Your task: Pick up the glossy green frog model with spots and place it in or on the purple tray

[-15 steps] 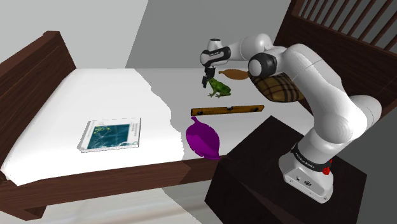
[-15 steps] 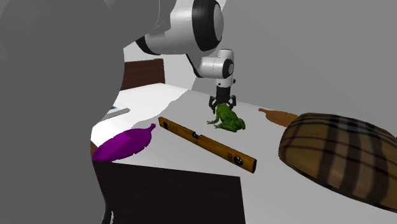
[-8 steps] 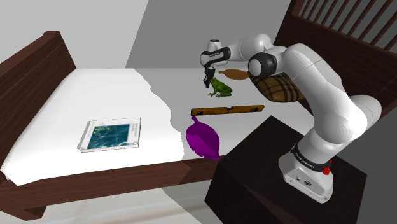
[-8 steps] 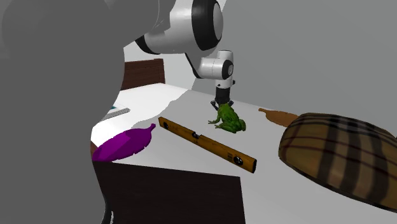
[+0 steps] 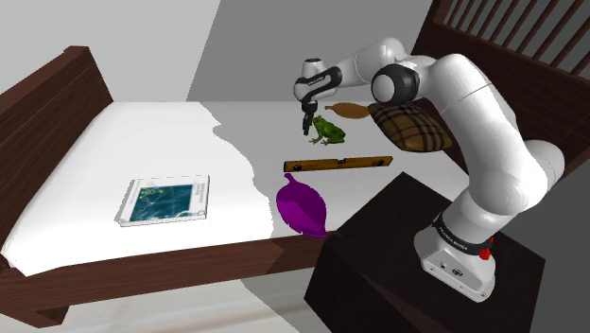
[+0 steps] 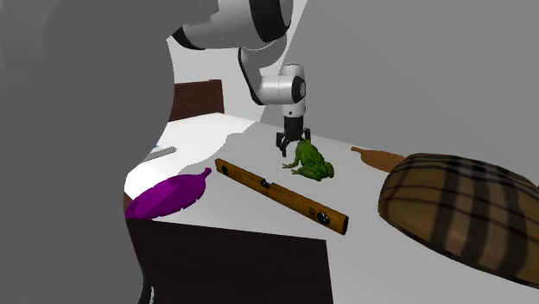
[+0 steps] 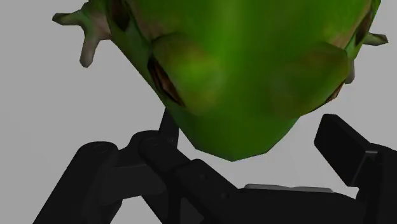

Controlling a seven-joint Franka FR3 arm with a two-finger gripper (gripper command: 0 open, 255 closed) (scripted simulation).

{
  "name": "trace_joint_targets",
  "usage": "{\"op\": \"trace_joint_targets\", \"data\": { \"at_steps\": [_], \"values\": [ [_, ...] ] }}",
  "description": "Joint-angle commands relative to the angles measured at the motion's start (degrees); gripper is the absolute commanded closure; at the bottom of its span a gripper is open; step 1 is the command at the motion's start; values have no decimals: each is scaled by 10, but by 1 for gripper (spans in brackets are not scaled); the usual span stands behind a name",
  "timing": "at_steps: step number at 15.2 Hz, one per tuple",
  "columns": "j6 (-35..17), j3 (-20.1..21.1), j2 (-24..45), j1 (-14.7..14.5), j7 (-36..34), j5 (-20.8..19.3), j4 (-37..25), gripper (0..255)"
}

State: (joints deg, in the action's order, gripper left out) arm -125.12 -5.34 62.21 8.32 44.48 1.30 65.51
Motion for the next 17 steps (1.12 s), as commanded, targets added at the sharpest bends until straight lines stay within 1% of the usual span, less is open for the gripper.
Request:
{"op": "trace_joint_targets", "data": {
  "at_steps": [1, 4, 5, 12, 17],
  "values": [
    [-22, 3, -52, -19, 77, -39, 85, 0],
    [-60, 6, -127, -40, 183, -105, 209, 0],
    [-65, 7, -137, -41, 195, -115, 224, 0],
    [-98, 6, -95, -35, 194, -116, 214, 0],
    [-98, 6, -95, -35, 194, -116, 214, 0]
  ]
}}
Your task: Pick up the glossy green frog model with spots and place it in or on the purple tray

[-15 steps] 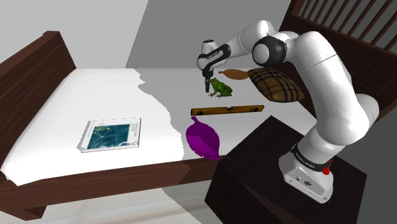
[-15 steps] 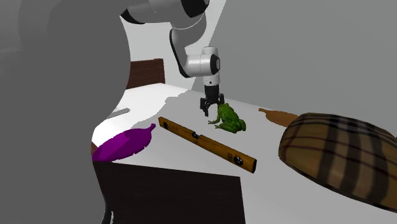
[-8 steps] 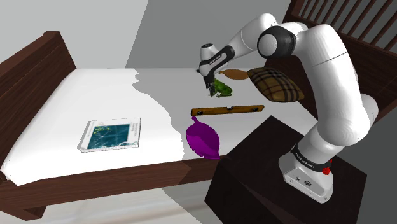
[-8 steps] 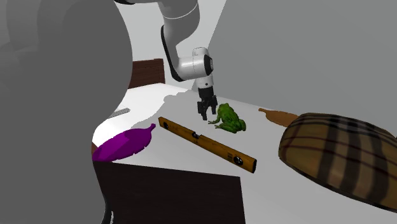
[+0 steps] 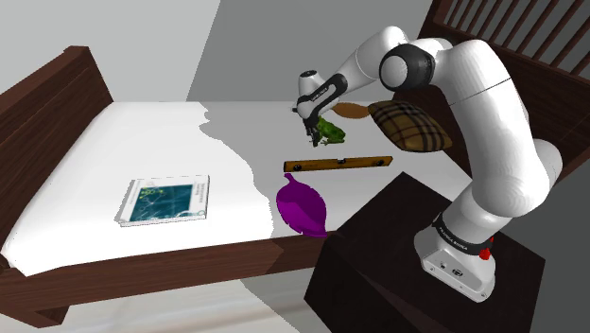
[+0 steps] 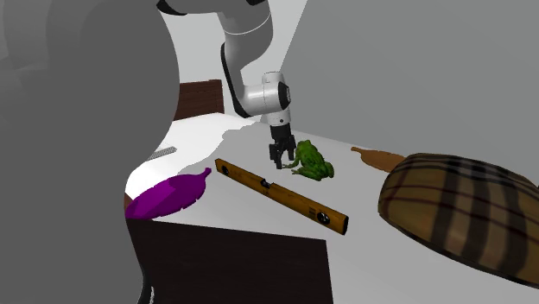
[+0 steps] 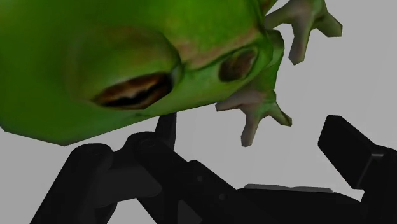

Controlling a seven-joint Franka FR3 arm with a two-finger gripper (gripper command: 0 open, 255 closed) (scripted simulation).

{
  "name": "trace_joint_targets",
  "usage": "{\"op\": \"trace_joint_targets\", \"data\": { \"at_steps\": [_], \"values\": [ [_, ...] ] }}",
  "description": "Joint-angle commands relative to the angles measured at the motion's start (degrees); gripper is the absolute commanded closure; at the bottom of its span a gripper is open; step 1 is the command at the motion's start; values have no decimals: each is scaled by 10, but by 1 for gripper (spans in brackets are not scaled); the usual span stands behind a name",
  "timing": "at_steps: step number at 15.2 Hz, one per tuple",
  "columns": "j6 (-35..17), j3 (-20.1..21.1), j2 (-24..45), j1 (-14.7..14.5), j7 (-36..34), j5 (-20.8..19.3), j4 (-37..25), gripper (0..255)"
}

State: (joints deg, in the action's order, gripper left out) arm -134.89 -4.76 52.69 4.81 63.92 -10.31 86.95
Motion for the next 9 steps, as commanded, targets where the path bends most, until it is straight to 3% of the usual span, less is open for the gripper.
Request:
{"op": "trace_joint_targets", "data": {
  "at_steps": [1, 3, 4, 9],
  "values": [
    [0, 0, 0, 0, 0, 0, 0, 0],
    [0, 0, 0, 0, 0, 0, 0, 0],
    [0, 0, 0, 0, 0, 0, 0, 255],
    [-1, 0, 2, 0, 0, 0, -1, 255]
  ]
}}
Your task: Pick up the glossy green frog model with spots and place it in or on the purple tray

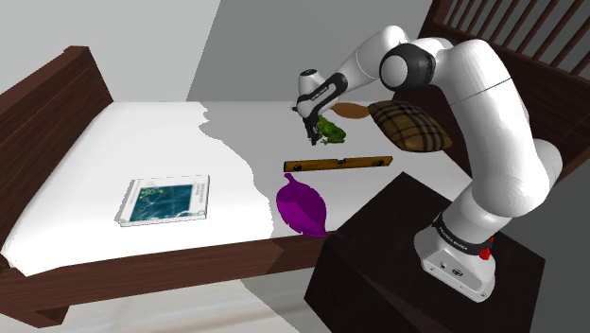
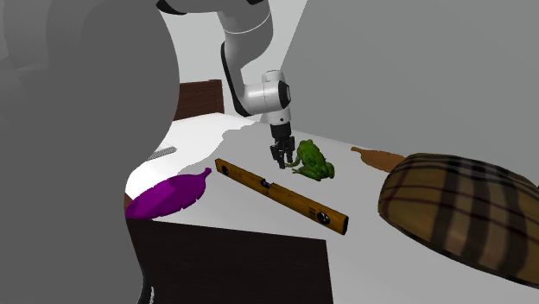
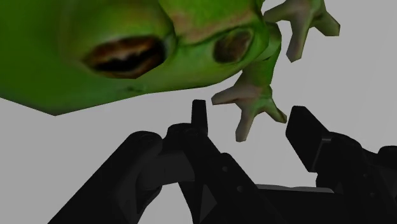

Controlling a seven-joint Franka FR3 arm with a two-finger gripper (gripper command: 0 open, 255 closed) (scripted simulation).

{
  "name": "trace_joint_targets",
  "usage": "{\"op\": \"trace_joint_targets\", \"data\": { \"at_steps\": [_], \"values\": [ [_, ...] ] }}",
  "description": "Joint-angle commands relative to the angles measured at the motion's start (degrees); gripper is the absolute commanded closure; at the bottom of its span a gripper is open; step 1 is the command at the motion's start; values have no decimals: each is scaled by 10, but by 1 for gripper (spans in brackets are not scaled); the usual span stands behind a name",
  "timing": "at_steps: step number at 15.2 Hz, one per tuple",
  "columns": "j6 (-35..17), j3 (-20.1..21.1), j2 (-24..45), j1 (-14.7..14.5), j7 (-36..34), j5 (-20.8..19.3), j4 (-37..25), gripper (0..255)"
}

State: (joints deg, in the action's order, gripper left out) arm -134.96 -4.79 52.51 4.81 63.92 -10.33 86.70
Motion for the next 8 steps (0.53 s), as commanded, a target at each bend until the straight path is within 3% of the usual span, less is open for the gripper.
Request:
{"op": "trace_joint_targets", "data": {
  "at_steps": [1, 8],
  "values": [
    [0, 0, 2, 0, 0, 0, 3, 255],
    [15, 1, -23, 0, 3, 0, 13, 255]
  ]
}}
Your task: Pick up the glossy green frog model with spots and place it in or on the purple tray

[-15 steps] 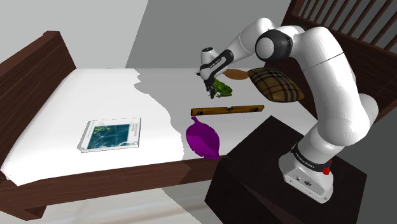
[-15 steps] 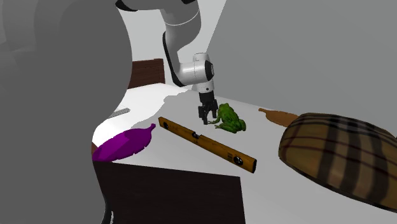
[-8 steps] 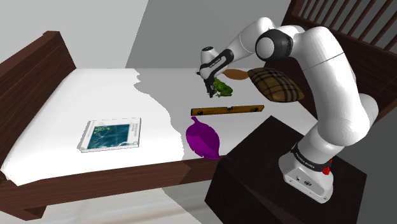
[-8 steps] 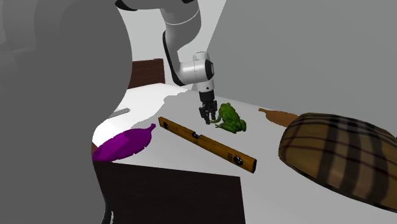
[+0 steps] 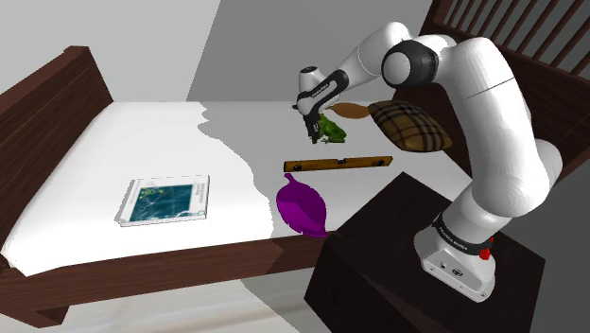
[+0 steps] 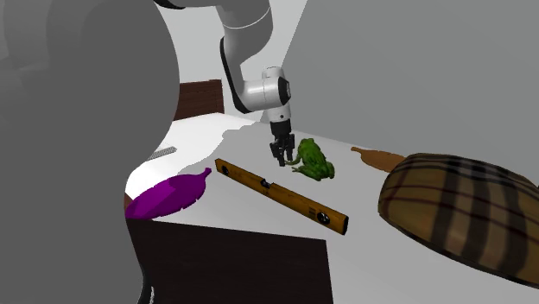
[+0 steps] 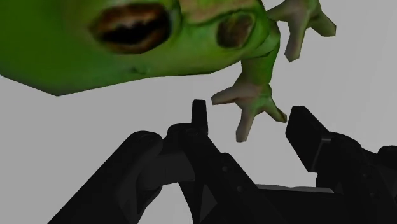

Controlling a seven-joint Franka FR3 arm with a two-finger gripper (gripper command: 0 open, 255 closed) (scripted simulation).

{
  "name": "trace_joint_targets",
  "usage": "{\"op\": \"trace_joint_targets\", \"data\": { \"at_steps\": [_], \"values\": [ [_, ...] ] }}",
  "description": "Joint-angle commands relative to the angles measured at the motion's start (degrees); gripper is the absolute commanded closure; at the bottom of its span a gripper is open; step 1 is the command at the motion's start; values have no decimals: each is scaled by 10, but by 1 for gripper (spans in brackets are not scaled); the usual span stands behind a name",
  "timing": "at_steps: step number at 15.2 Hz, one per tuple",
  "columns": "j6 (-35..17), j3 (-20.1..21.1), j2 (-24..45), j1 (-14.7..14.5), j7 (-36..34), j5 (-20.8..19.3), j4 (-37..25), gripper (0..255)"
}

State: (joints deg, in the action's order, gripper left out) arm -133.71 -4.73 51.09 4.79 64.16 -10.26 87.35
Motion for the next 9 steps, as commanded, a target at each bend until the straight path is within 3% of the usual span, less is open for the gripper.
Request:
{"op": "trace_joint_targets", "data": {
  "at_steps": [1, 9],
  "values": [
    [6, 0, -15, 0, 1, 0, 9, 255],
    [38, 0, -62, -1, 8, 1, 24, 255]
  ]
}}
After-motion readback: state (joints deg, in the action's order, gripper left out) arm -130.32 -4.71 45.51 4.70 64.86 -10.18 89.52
